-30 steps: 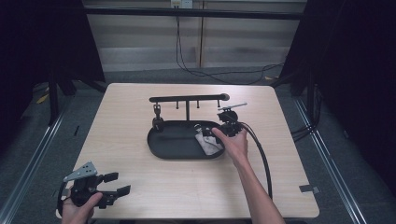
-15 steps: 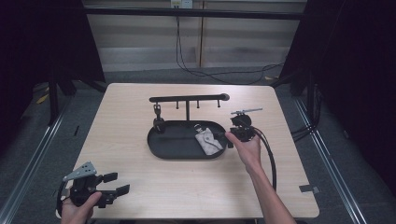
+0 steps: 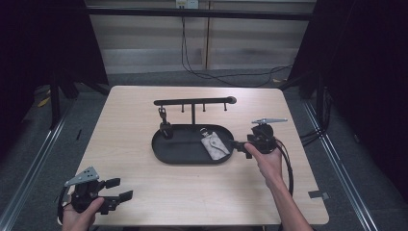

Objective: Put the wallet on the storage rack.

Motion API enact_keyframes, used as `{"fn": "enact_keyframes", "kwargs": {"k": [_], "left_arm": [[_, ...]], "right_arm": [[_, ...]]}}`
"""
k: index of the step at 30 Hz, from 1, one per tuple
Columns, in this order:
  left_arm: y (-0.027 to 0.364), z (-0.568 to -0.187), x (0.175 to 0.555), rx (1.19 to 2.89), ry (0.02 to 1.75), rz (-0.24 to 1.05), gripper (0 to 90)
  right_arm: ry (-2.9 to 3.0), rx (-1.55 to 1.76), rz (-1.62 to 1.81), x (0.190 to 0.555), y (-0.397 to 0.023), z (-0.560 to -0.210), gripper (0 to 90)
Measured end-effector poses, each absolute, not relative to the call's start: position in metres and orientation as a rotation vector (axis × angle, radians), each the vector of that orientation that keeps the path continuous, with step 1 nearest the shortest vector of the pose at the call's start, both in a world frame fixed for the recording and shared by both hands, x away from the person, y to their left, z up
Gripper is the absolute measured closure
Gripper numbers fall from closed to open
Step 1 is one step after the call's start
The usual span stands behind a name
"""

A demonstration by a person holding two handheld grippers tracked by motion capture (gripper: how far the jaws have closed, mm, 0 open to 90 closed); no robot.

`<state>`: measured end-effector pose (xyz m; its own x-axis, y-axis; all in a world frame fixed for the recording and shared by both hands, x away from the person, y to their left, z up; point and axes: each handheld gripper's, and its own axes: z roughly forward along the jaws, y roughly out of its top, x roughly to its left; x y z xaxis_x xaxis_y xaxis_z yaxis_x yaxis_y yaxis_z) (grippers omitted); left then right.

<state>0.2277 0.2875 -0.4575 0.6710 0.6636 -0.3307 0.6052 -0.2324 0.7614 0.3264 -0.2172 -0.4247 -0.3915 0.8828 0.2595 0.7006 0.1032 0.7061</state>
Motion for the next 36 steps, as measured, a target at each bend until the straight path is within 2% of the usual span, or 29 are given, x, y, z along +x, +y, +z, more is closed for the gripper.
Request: {"fn": "enact_keyframes", "kwargs": {"k": [17, 36], "left_arm": [[0.284, -0.461, 0.229, 1.934, 1.005, 0.065, 21.4], [0.285, -0.461, 0.229, 1.939, 1.006, 0.073, 21.1]], "right_arm": [[2.088, 1.599, 1.158, 0.268, -0.259, -0.436, 19.0], [2.054, 1.615, 1.080, 0.204, -0.288, -0.451, 18.3]]}}
